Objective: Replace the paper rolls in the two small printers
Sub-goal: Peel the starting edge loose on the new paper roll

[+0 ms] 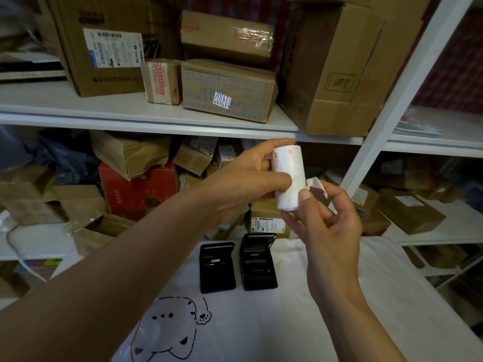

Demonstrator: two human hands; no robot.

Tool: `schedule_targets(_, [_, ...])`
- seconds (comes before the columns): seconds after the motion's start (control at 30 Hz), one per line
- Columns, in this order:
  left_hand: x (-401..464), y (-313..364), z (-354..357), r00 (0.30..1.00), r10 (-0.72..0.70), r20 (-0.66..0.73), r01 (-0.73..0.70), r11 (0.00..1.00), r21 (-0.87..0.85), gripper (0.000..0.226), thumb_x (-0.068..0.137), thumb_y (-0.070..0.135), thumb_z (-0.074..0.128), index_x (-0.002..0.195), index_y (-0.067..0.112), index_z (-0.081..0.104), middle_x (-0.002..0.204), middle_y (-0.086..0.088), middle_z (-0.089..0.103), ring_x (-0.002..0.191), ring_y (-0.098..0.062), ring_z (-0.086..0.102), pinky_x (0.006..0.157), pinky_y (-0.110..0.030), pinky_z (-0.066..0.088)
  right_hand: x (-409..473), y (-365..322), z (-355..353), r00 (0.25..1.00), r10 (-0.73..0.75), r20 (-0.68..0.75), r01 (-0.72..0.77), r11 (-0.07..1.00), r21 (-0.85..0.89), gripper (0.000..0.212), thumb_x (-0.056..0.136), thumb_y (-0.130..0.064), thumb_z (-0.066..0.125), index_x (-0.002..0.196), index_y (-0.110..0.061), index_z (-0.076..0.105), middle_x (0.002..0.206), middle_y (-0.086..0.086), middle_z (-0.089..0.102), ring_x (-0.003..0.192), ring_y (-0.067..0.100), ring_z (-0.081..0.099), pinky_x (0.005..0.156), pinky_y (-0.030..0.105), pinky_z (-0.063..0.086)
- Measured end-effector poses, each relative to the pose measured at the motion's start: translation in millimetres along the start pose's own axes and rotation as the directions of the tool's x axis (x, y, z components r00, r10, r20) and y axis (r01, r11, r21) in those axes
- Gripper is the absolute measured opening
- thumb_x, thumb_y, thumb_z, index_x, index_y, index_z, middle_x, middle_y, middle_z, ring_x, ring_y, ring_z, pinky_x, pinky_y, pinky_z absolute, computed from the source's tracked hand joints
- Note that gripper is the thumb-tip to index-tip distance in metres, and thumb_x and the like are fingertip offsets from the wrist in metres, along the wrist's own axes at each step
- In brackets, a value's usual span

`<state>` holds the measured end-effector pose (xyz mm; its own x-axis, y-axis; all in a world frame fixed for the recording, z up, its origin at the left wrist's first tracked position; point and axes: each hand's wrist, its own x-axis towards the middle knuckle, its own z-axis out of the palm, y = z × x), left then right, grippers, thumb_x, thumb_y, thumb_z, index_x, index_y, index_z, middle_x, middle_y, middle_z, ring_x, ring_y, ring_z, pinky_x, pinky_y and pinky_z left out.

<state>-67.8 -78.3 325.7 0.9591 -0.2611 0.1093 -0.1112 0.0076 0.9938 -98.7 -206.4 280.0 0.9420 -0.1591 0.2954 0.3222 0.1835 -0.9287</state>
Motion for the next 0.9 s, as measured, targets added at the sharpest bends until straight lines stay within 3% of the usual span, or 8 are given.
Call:
schedule_targets(0.23, [-0.1, -2.8, -12.8, 1.0, -0.025, 0.001, 0.025, 0.993, -0.113, 0.054, 0.083, -0.008, 0.06, 0.128, 0.021, 0.053, 0.123, -0.011, 0.061, 0.11, -0.022, 0.063, 0.082, -0.034, 0.058, 7.6, -5.8, -4.9, 0.998, -0.049, -0.039, 0.044, 0.991, -0.13, 0.012, 0.091, -0.017, 0.058, 0.091, -0.029, 0.063, 0.083, -0.023, 0.071, 0.089, -0.002, 0.068, 0.064, 0.017, 0.056])
schedule_targets(0.4, [1.2, -1.6, -18.4, 0.996, -0.084, -0.025, 0.074, 0.959, -0.274, 0.048, 0.085, -0.006, 0.057, 0.127, 0.018, 0.054, 0.121, -0.013, 0.063, 0.107, -0.026, 0.065, 0.086, -0.037, 0.056, 8.5, -9.1, -6.6, 0.997, 0.063, -0.047, -0.062, 0.998, 0.024, 0.013, 0.094, -0.015, 0.053, 0.1, -0.017, 0.064, 0.095, -0.005, 0.074, 0.093, 0.01, 0.071, 0.071, 0.023, 0.059])
schedule_targets(0.5, [2.1, -3.2, -20.6, 0.99, -0.139, -0.037, 0.118, 0.932, -0.343, 0.043, 0.086, -0.002, 0.056, 0.127, 0.012, 0.053, 0.12, -0.014, 0.063, 0.102, -0.026, 0.067, 0.082, -0.036, 0.057, 7.6, -10.9, -4.2, 0.994, 0.092, -0.053, -0.091, 0.995, 0.029, 0.011, 0.093, -0.012, 0.055, 0.094, -0.016, 0.065, 0.091, -0.005, 0.075, 0.09, 0.012, 0.072, 0.073, 0.027, 0.059])
schedule_targets(0.63, [2.9, -6.2, -21.2, 0.981, -0.183, -0.062, 0.153, 0.933, -0.327, 0.045, 0.089, -0.001, 0.052, 0.132, 0.011, 0.049, 0.123, -0.015, 0.061, 0.104, -0.026, 0.064, 0.077, -0.034, 0.058, 8.4, -21.7, -7.2, 0.986, 0.144, -0.083, -0.12, 0.962, 0.244, 0.019, 0.095, -0.011, 0.038, 0.081, -0.012, 0.051, 0.091, 0.009, 0.075, 0.089, 0.021, 0.073, 0.077, 0.035, 0.057])
schedule_targets(0.77, [2.7, -6.3, -21.8, 0.969, -0.244, -0.047, 0.21, 0.905, -0.369, 0.046, 0.091, 0.003, 0.048, 0.135, 0.018, 0.048, 0.121, -0.013, 0.063, 0.096, -0.024, 0.065, 0.068, -0.035, 0.058, 8.5, -23.0, -5.9, 0.983, 0.177, -0.045, -0.173, 0.981, 0.09, 0.03, 0.097, -0.032, 0.045, 0.075, -0.013, 0.055, 0.077, 0.008, 0.074, 0.072, 0.019, 0.073, 0.065, 0.031, 0.059])
schedule_targets(0.9, [3.6, -3.4, -13.8, 0.961, -0.276, -0.004, 0.255, 0.892, -0.373, 0.043, 0.092, 0.006, 0.047, 0.134, 0.019, 0.05, 0.122, -0.014, 0.062, 0.103, -0.029, 0.063, 0.079, -0.04, 0.054, 11.5, -16.3, -1.0, 0.98, 0.197, -0.022, -0.198, 0.98, -0.033, 0.019, 0.089, -0.025, 0.061, 0.077, -0.011, 0.061, 0.065, 0.003, 0.071, 0.055, 0.013, 0.068, 0.054, 0.022, 0.056])
